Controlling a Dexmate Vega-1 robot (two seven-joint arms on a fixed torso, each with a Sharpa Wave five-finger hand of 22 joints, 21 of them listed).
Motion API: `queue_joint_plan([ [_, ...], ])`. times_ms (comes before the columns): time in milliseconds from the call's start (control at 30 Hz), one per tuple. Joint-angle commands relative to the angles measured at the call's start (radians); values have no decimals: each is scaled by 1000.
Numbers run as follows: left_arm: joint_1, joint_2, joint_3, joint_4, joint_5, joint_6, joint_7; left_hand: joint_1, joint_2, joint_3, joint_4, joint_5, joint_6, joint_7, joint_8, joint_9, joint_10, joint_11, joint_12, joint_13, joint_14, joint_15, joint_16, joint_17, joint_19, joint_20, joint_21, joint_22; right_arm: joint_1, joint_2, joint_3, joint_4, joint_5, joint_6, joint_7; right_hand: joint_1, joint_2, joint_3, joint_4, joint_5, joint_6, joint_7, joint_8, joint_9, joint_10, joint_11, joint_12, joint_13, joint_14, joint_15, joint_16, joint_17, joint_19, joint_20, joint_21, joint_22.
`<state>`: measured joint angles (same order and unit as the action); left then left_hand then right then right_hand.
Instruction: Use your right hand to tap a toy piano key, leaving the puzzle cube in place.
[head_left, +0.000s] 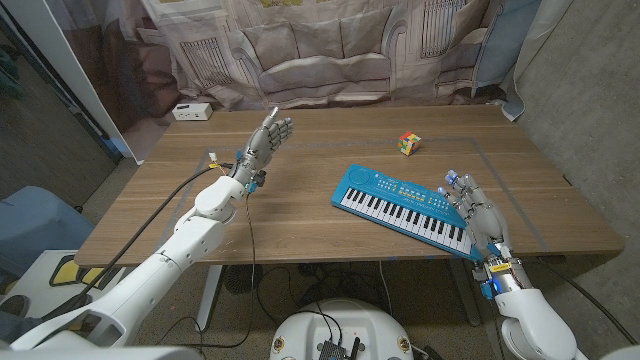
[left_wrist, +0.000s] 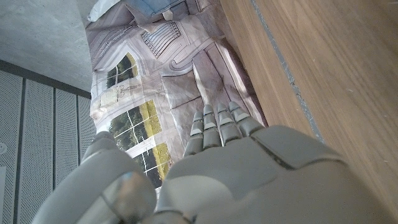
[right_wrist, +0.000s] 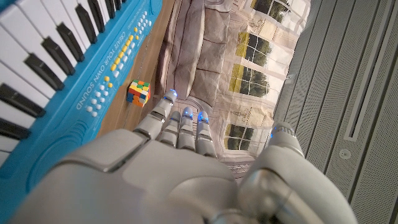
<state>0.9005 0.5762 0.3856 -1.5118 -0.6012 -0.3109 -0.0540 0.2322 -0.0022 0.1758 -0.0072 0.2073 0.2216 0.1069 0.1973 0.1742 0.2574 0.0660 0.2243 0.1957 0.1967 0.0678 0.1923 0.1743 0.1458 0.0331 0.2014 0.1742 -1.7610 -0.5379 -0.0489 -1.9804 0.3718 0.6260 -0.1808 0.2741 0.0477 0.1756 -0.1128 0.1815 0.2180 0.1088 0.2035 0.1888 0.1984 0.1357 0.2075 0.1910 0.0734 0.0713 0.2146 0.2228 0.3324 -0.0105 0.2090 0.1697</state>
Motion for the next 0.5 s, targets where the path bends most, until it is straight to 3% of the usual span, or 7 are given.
queue_joint_plan([
  [33,-16,-4,15,16,2,3,-26,9,8,-1,-6,-3,10,4,-4,6,8,0,-2,1,6,1,-3,5,-1,7,-5,2,-40,35,-7,-6,-50,30,-19,0,9,-1,-6,4,11,0,1,1,10,3,1,2,7,-1,4,3,10,-2,-3,2],
  [500,-17,1,16,25,3,-7,-40,11,14,1,-8,-3,13,1,-4,6,11,-3,-2,1,10,0,-2,4,-1,8,-5,2,-83,72,-5,-12,-105,60,-43,1,10,-2,-7,4,16,1,2,1,17,4,3,2,13,-2,6,2,16,-2,-3,2],
])
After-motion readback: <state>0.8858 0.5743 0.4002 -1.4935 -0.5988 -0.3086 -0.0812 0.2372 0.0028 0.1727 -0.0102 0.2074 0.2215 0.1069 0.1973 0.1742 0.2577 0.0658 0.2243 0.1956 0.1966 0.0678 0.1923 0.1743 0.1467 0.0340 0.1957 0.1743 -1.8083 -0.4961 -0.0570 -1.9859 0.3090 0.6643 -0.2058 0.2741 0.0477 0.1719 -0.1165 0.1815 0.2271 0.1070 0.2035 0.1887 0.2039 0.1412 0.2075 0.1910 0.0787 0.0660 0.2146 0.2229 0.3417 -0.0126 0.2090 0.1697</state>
